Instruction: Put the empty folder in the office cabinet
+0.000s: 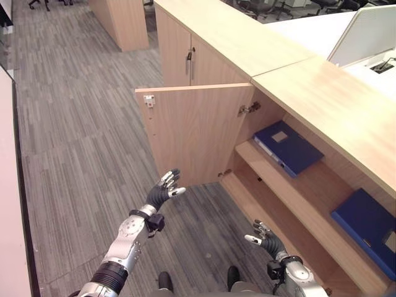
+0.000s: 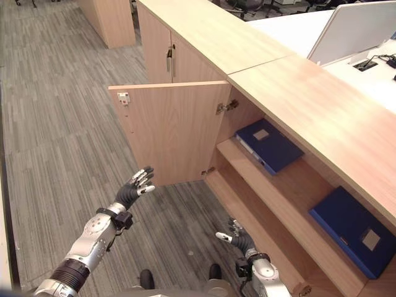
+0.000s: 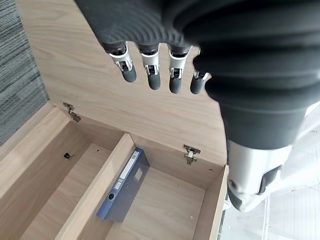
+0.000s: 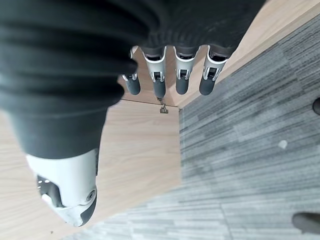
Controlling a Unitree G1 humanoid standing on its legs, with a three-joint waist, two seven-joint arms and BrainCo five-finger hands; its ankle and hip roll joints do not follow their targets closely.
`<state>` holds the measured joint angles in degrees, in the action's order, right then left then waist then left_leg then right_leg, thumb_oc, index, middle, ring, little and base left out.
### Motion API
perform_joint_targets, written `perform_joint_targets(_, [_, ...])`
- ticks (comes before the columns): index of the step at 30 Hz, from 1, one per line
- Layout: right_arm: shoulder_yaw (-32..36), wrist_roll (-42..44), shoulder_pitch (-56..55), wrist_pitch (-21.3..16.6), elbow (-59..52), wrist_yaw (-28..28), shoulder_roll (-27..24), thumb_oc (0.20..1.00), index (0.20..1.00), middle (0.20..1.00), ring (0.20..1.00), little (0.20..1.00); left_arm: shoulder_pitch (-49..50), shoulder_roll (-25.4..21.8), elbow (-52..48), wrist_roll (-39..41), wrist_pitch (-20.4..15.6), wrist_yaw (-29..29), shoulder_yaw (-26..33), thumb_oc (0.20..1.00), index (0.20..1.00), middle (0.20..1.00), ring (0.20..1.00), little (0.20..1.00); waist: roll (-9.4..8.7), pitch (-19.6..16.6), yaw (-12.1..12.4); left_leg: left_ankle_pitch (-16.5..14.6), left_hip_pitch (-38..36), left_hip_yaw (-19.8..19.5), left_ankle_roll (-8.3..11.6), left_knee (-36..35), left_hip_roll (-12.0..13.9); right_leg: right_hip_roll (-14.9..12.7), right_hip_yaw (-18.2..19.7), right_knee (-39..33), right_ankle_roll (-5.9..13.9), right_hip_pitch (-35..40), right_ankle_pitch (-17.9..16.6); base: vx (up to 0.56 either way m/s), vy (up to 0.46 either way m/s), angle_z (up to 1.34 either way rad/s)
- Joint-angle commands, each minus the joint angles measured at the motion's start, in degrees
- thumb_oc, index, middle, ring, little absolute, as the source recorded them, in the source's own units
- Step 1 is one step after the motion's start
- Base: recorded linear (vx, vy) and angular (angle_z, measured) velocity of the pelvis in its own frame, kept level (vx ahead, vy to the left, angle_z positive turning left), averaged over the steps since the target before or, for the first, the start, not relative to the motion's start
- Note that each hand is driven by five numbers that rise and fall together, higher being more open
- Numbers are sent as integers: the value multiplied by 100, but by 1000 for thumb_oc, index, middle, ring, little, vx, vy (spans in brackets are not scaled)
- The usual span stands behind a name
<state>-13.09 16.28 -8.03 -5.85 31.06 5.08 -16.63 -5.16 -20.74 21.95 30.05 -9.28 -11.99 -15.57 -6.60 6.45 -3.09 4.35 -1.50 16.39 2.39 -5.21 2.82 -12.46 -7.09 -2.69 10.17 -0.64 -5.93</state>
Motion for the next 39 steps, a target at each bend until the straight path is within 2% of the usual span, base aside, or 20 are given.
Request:
perform_joint_targets(1, [217, -40, 154, -166, -204, 19, 155, 1000, 1000, 1000, 1000, 1000, -113, -19, -200, -118, -243, -36, 174, 1000, 1000, 1000, 1000, 1000, 23, -40, 120, -841, -312, -617, -210, 118, -201, -149, -94, 520, 409, -354, 32, 0, 0, 0])
perform_joint_targets(7, [279, -59, 52, -126, -93, 21, 137, 1000, 1000, 1000, 1000, 1000, -245, -54, 474, -245, -358, 473, 857, 1000, 1000, 1000, 1000, 1000, 60, -159, 107, -861, -404, -604, -193, 117, -201, -161, -107, 534, 389, -279, 62, 19, 7, 0])
perform_joint_targets(13, [296, -38, 56, -127, -65, -8, 132, 1000, 1000, 1000, 1000, 1000, -553, -216, 897, -192, -426, 700, 1150, 1000, 1000, 1000, 1000, 1000, 66, -203, 42, -871, -441, -552, -186, 112, -201, -158, -79, 551, 391, -288, 46, 12, 10, 0])
perform_joint_targets(17, [216, 29, 105, -150, -128, -30, 46, 1000, 1000, 1000, 1000, 1000, -1196, -742, 1791, -133, -473, 990, 1436, 1000, 1000, 1000, 1000, 1000, 39, -208, -112, -884, -473, -428, -177, 109, -188, -110, 56, 583, 419, -377, -30, 39, 34, -3])
perform_joint_targets(23, [67, 83, 209, -203, -140, -38, -6, 1000, 1000, 1000, 1000, 1000, -1798, -1075, 2272, -57, -519, 1190, 1474, 1000, 1000, 1000, 1000, 1000, -15, -147, -213, -896, -407, -333, -172, 157, -184, -90, 190, 598, 468, -495, -114, -1, 10, -18])
perform_joint_targets(24, [6, 114, 247, -240, -118, -64, 2, 1000, 1000, 1000, 1000, 1000, -1985, -1094, 2290, 76, -547, 1261, 1510, 1000, 1000, 1000, 1000, 1000, -16, -94, -234, -925, -383, -306, -192, 189, -160, -65, 216, 837, 472, -608, -49, -7, 14, -15])
perform_joint_targets(26, [-28, 114, 271, -251, -108, -97, 23, 1000, 1000, 1000, 1000, 1000, -1994, -980, 2092, 160, -615, 1327, 1539, 1000, 1000, 1000, 1000, 1000, 11, 16, -229, -942, -406, -235, -218, 250, -100, -57, 171, 1388, 483, -816, -106, 3, 38, -26])
perform_joint_targets(27, [-2, 104, 312, -248, -53, -127, 67, 1000, 1000, 1000, 1000, 1000, -1908, -771, 1745, 157, -674, 1379, 1508, 1000, 1000, 1000, 1000, 1000, 111, 141, -228, -948, -491, -170, -203, 280, 13, -32, 48, 1975, 483, -1022, -145, 4, 41, -34])
perform_joint_targets(28, [0, 104, 314, -250, -49, -126, 61, 1000, 1000, 1000, 1000, 1000, -1900, -762, 1729, 150, -668, 1388, 1511, 1000, 1000, 1000, 1000, 1000, 114, 144, -223, -951, -495, -166, -201, 280, 12, -34, 55, 2004, 483, -1034, -130, 51, 44, -28])
perform_joint_targets(30, [60, 86, 305, -236, 33, -178, 145, 1000, 1000, 1000, 1000, 1000, -1618, -354, 1308, 96, -718, 1391, 1379, 1000, 1000, 1000, 1000, 1000, 203, 194, -212, -1000, -640, -179, -164, 272, 68, -33, -83, 2250, 483, -1162, -83, 147, 36, -1])
perform_joint_targets(33, [253, 142, 218, -226, 44, -245, 177, 1000, 1000, 1000, 1000, 1000, -1280, 95, 820, 68, -696, 1234, 1047, 1000, 1000, 1000, 1000, 1000, 223, 251, -290, -1100, -807, -383, -154, 211, -67, 135, -43, 1618, 415, -1245, 163, 268, 5, 43])
perform_joint_targets(34, [333, 174, 149, -216, 13, -268, 154, 1000, 1000, 1000, 1000, 1000, -1100, 238, 605, 78, -628, 1111, 836, 1000, 1000, 1000, 1000, 1000, 242, 252, -357, -1177, -887, -596, -93, 207, -82, 163, 108, 1031, 396, -1352, 97, 330, -100, 69])
perform_joint_targets(35, [348, 171, 132, -207, 42, -276, 143, 1000, 1000, 1000, 1000, 1000, -1005, 292, 578, 34, -598, 1050, 749, 1000, 1000, 1000, 1000, 1000, 283, 240, -416, -1237, -946, -698, -68, 206, -58, 186, 178, 846, 406, -1408, -10, 402, -137, 80])
perform_joint_targets(37, [390, 176, 10, -211, 98, -241, 114, 1000, 1000, 1000, 1000, 1000, -735, 417, 600, 17, -514, 830, 625, 1000, 1000, 1000, 1000, 1000, 247, 111, -433, -1403, -1058, -925, -35, 292, -157, 176, 311, 609, 353, -1170, -120, 373, -192, 117])
perform_joint_targets(38, [480, 244, -56, -228, 163, -247, 24, 1000, 1000, 1000, 1000, 1000, -573, 542, 649, 133, -440, 790, 602, 1000, 1000, 1000, 1000, 1000, 359, -6, -465, -1434, -1129, -1145, 76, 414, 26, 288, 351, 744, 233, -1038, -11, 349, -280, 111])
perform_joint_targets(39, [495, 262, -66, -246, 178, -238, -15, 1000, 1000, 1000, 1000, 1000, -533, 541, 675, 146, -419, 761, 592, 1000, 1000, 1000, 1000, 1000, 410, -32, -492, -1438, -1134, -1207, 147, 483, 121, 316, 282, 783, 173, -994, 62, 351, -311, 77])
